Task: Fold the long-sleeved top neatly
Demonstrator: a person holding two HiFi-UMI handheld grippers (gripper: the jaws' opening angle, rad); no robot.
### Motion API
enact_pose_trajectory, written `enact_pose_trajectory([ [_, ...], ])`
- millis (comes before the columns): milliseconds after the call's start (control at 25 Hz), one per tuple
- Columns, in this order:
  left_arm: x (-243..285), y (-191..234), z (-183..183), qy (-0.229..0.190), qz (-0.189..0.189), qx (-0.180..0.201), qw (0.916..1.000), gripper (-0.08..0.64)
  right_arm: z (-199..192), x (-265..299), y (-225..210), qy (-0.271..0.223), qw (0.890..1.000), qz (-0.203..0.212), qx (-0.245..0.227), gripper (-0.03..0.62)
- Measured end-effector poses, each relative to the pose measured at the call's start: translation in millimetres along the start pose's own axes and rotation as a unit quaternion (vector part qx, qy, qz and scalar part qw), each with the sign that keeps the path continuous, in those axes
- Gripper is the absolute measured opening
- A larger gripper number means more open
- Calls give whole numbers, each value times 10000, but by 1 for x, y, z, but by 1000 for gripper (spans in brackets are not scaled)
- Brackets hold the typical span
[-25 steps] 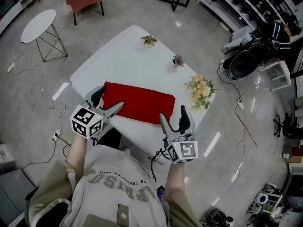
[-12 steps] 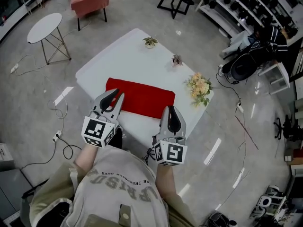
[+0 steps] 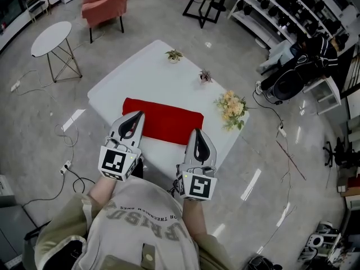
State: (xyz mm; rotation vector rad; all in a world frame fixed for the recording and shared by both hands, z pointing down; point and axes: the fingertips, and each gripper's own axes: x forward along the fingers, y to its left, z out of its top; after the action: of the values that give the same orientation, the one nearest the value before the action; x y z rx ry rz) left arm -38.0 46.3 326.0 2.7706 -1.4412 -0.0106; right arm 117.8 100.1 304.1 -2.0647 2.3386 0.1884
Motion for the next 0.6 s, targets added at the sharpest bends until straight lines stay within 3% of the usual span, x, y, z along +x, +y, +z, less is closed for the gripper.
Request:
enact_pose_trajectory([
  [240,4,3,3,10,77,193,9998,12,11,7,7,-39,9993,130,-352,2],
  [400,6,7,3,95,262,593,9979,11,10,16,14,-177,9994,-102,-281,0],
  [600,4,13,2,82,257,515,9983,11,21,20,19,-323,9988,-148,-350,0],
])
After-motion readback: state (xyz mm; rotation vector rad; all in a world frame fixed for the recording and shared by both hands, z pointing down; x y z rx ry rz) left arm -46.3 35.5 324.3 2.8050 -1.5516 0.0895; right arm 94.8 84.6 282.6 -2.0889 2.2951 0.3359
